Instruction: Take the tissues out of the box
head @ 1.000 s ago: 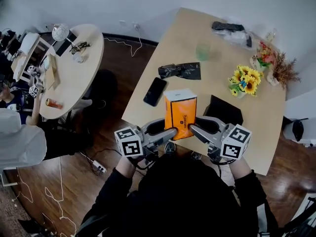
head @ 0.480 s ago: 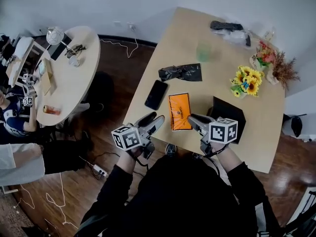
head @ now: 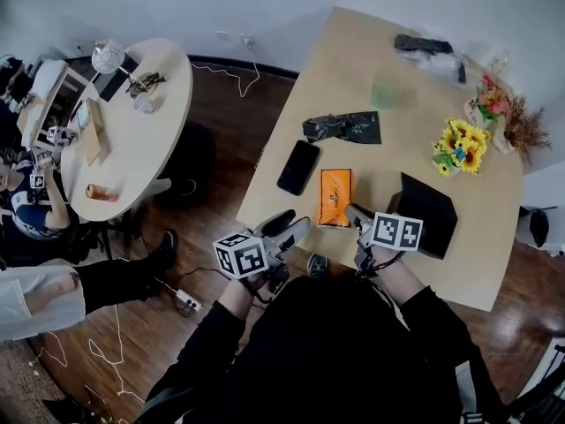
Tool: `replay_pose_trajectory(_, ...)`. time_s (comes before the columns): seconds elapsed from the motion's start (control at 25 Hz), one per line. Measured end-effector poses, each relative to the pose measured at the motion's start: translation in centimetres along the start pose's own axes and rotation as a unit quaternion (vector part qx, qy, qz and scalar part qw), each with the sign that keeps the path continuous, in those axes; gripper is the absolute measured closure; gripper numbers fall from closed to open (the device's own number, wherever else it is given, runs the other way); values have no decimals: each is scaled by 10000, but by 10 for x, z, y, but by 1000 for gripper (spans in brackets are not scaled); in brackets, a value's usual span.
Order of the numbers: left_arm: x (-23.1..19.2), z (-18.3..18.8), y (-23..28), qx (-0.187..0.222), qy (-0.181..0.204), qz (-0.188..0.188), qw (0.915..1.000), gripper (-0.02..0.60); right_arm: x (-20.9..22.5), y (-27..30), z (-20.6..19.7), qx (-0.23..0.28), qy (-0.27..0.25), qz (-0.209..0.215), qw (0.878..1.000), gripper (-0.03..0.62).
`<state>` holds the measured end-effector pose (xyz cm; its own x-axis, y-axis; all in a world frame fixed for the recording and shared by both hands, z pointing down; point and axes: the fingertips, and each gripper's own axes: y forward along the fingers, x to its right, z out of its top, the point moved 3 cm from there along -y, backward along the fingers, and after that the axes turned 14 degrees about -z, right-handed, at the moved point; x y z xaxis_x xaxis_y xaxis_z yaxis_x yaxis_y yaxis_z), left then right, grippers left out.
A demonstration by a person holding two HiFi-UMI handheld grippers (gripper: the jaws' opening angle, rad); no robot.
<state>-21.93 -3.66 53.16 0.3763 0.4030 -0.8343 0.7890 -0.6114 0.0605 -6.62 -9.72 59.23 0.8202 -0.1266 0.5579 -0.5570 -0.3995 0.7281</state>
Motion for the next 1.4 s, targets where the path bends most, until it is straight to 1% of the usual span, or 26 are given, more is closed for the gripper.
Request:
replay_pose_trajectory(0.12, 1, -3, -4, -60, 24, 6, 10000, 341, 9, 9, -8, -22, 212, -124, 9997, 523)
replay_pose_trajectory(0.28, 1, -4, -6, -87, 39, 13, 10000, 341, 18, 18, -20, -135, 231, -331, 9991, 515)
replay_pose_trajectory(0.44, 3, -5, -6, -109, 69, -7, 9999, 341, 21, 18, -23, -108, -54, -584, 9982, 491)
replay_pose_trajectory(0.56, 6, -5, -3, -119, 102, -26, 9999, 341, 19, 11, -21, -11, -376, -745, 9965, 441)
replay_pose_trajectory(0.64, 8, -5, 0, -115, 136, -32, 9998, 341, 18, 2, -18, 108, -519, -772, 9956, 434)
replay_pose_trajectory(0.84, 17, -2, 9, -78, 311, 11, 9995, 341, 18, -32, 0, 604, -710, -643, 9936, 439)
replay_pose_trajectory(0.92, 24, 1, 15, -55, 469, 70, 9989, 342, 18, -52, 11, 889, -754, -542, 9917, 445)
replay_pose_trajectory(1.0, 35, 6, 23, -43, 775, 173, 9968, 344, 15, -77, 25, 1255, -878, -413, 9873, 453)
replay_pose_trajectory(1.08, 49, 12, 33, -86, 1266, 313, 9914, 351, 11, -106, 41, 1685, -1100, -309, 9791, 457)
replay_pose_trajectory(1.2, 73, 18, 49, -244, 2112, 477, 9760, 364, 7, -153, 64, 2349, -1578, -300, 9586, 461)
replay_pose_trajectory(1.28, 89, 21, 60, -352, 2606, 547, 9632, 377, 6, -183, 76, 2765, -1981, -419, 9394, 462)
replay_pose_trajectory(1.4, 111, 22, 77, -515, 3230, 566, 9433, 391, 2, -224, 91, 3375, -2568, -632, 9034, 463)
